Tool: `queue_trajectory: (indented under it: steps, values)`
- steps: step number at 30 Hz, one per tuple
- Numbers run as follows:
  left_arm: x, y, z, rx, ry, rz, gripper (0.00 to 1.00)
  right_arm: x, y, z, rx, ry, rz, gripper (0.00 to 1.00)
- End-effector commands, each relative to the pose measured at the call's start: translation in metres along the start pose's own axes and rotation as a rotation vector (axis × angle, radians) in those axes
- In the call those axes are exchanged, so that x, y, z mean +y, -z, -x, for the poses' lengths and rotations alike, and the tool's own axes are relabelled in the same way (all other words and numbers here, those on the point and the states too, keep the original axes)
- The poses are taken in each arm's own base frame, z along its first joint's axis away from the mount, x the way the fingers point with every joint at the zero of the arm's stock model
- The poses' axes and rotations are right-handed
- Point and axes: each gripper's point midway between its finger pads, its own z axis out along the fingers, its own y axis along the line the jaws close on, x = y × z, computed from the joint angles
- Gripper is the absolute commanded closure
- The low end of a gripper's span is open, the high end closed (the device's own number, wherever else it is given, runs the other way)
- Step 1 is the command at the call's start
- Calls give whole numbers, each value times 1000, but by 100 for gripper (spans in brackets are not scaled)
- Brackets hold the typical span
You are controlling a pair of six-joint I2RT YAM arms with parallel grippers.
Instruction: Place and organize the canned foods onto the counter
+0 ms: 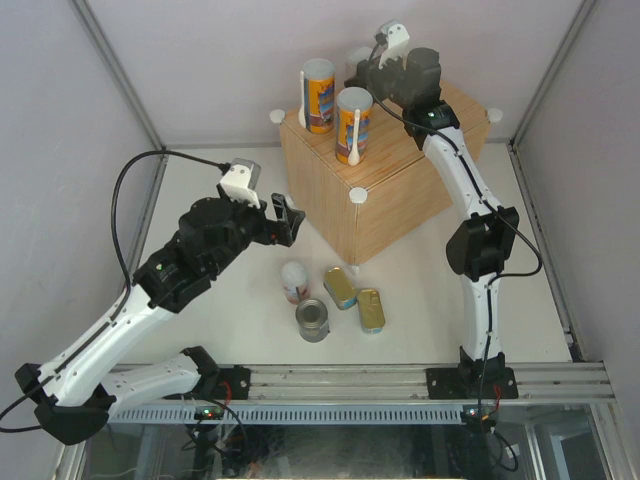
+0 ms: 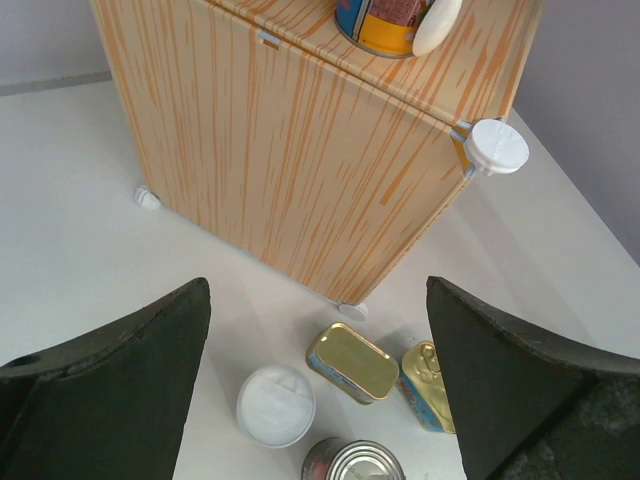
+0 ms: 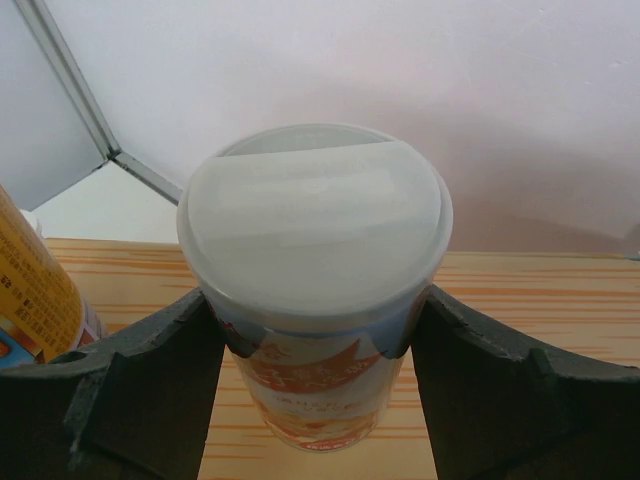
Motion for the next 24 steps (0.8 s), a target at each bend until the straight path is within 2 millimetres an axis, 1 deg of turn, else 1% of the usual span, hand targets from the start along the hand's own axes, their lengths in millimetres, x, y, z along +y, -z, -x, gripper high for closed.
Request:
queue_trajectory:
  steps: [1,7,11,16,24]
  values:
    - [-1,2,4,-26,-4,-20,8,4,16,74,-180,79,-18,29]
    - [-2,4,5,-29,1,-25,8,3,21,79,-185,78,-25,18]
    - [-2,6,5,-29,5,-25,8,4,23,81,-187,73,-24,15]
    - [-1,8,5,-30,13,-27,8,4,26,84,-189,66,-24,12]
    - [-2,11,3,-30,23,-34,8,4,32,91,-200,59,-32,11]
